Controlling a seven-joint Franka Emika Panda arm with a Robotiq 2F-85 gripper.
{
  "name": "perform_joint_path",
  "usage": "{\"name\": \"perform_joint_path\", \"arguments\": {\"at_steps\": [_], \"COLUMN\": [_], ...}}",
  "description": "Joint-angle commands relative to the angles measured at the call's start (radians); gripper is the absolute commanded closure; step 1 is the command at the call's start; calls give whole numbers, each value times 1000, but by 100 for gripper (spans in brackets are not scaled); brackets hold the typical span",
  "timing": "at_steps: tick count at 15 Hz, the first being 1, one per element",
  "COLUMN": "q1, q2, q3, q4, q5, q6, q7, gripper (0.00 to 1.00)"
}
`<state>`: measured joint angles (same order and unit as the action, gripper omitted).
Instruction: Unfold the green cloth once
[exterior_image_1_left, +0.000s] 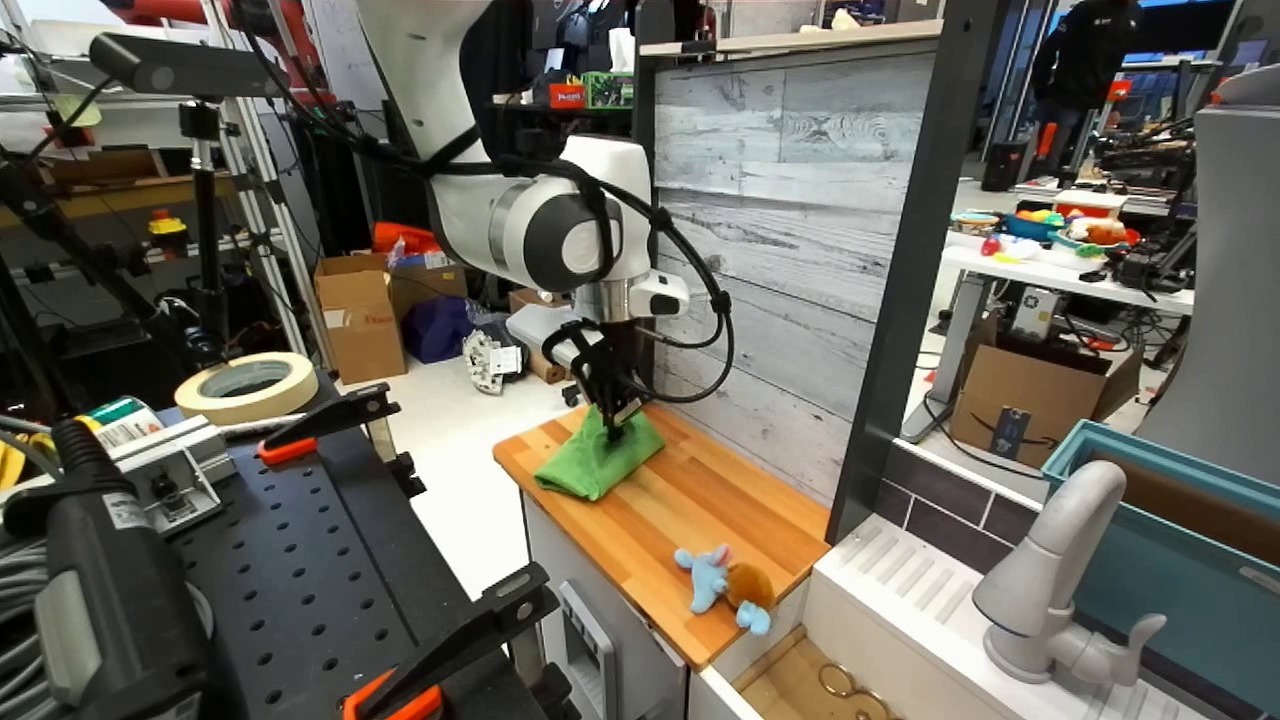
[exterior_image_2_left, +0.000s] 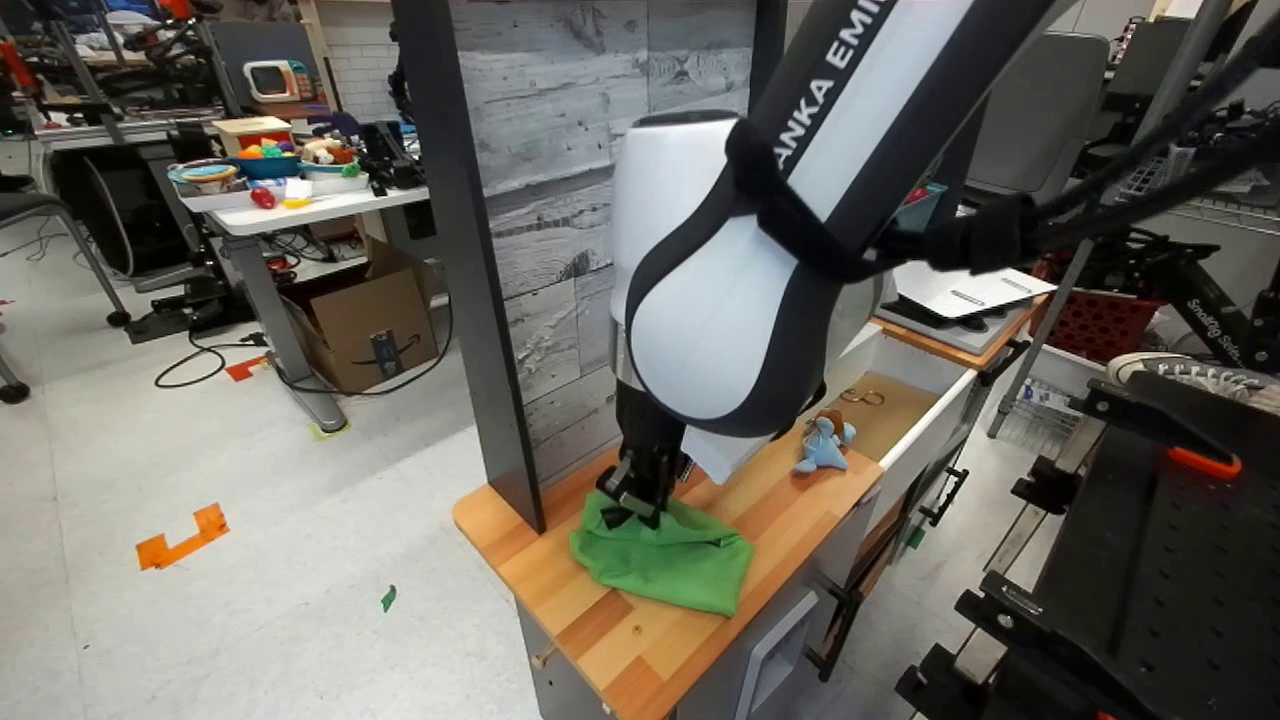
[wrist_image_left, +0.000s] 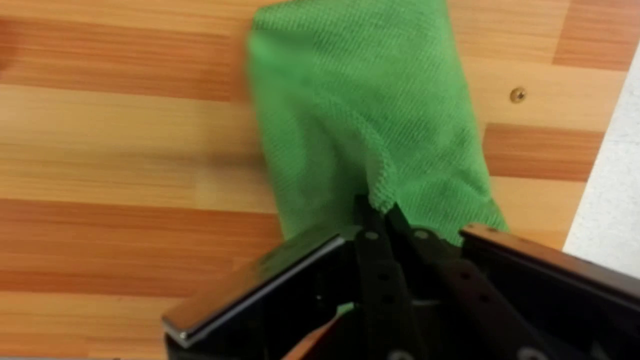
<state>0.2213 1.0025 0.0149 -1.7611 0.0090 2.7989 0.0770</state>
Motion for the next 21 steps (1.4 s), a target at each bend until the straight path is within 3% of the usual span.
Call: {"name": "perform_joint_path", "arguments": {"at_steps": [1,7,13,21], "q1": [0,-48,-139,-135], "q2": [-102,-159,-64,28], "q3": [-41,-97,-71,-93], "q4": [-77,-144,-143,-107], "q5": [-11,-2,19,22], "q6": [57,104,97,101], "q7": [38,57,44,74], "gripper": [99,99,99,99]}}
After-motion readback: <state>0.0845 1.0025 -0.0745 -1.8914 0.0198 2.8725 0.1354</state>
